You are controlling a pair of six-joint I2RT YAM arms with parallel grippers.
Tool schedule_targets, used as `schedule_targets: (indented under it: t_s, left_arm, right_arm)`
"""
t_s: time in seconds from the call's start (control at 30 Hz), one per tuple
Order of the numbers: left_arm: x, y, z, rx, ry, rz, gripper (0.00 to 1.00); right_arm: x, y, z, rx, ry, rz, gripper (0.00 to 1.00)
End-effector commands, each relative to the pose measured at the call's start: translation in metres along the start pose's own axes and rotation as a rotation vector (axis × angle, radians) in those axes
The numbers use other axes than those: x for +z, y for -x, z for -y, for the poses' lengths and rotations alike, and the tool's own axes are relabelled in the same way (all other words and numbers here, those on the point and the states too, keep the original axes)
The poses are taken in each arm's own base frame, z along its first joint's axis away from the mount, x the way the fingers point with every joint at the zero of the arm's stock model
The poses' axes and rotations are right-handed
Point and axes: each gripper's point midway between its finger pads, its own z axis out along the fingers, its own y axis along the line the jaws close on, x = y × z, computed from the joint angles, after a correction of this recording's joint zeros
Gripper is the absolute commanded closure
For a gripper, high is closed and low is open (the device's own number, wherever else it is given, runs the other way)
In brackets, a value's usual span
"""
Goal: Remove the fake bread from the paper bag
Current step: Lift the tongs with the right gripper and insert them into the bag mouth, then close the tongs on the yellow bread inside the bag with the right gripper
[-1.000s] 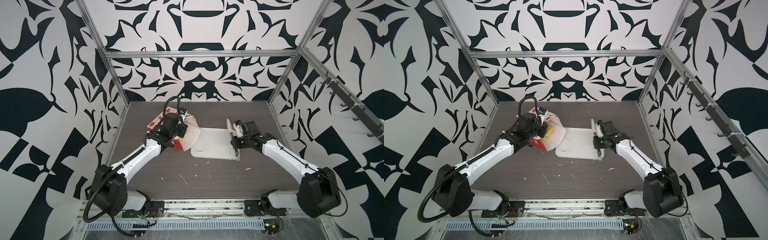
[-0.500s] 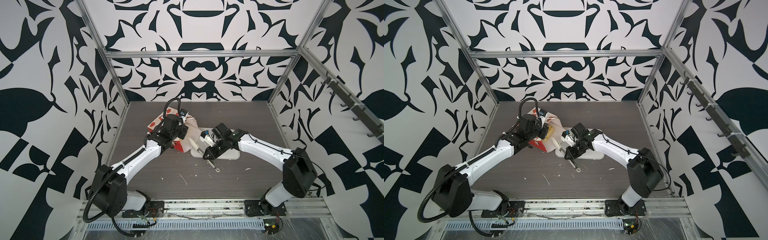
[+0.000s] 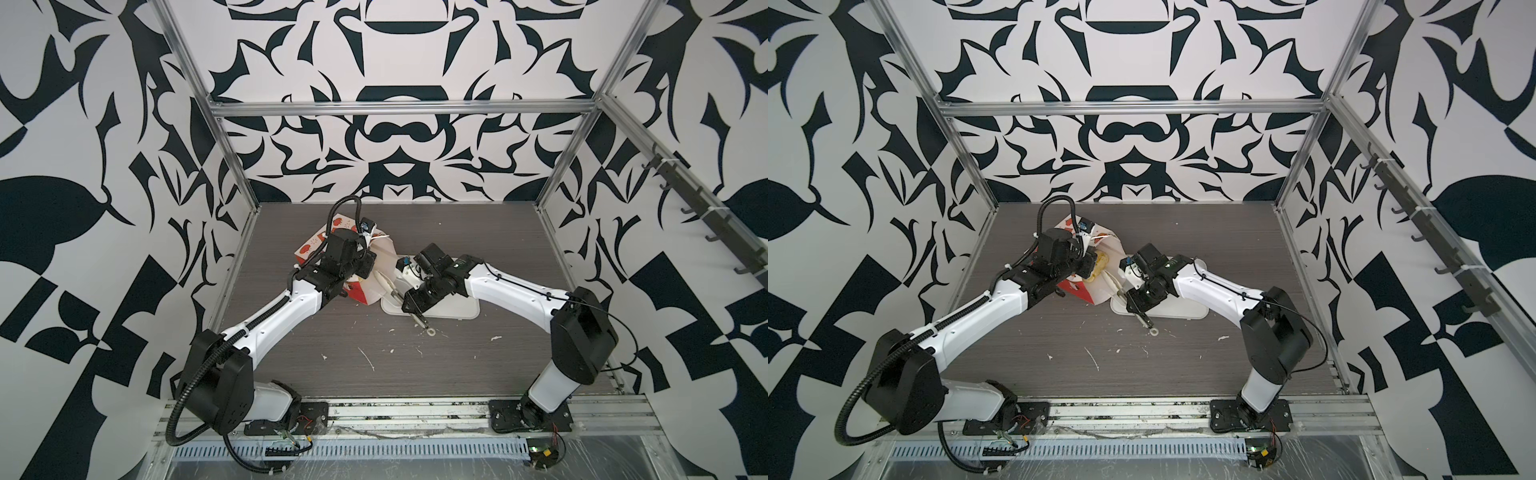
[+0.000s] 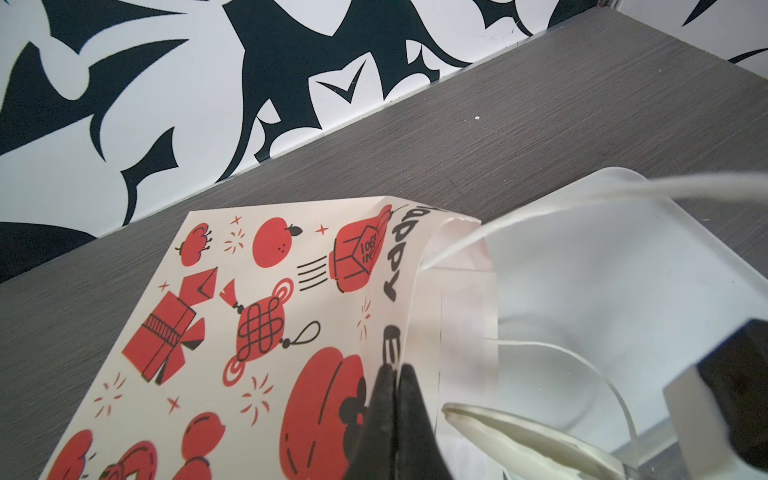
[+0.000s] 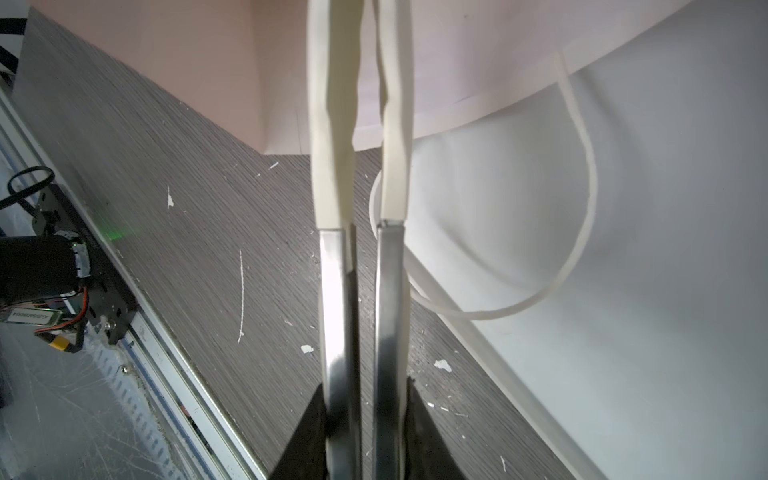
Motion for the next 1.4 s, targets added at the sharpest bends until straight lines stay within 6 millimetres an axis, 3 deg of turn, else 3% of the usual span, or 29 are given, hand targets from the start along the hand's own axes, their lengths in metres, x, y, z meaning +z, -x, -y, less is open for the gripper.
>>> schedule_targets:
  t_s: [0.0, 0.5, 0.87, 1.37]
  left_arm:
    - [-0.007, 0.010, 0.002, 0.001, -0.015, 0.039, 1.00]
    - [-0.009, 0.007, 0.003, 0.002, -0.020, 0.041, 1.00]
    - [-0.012, 0.009, 0.006, 0.008, -0.036, 0.062, 1.00]
    - [-0.013, 0.005, 0.009, 0.020, -0.051, 0.065, 1.00]
  right_arm:
    - [-0.022, 0.028, -0.011, -0.039, -0.005, 0.112, 0.67]
    - [-0.029, 0.037, -0.017, -0.001, 0.031, 0.207, 0.66]
    - [-0.023, 0.058, -0.003, 0.259, 0.205, 0.325, 0.62]
    - [-0.012, 0.075, 0.011, 0.335, 0.250, 0.327, 0.54]
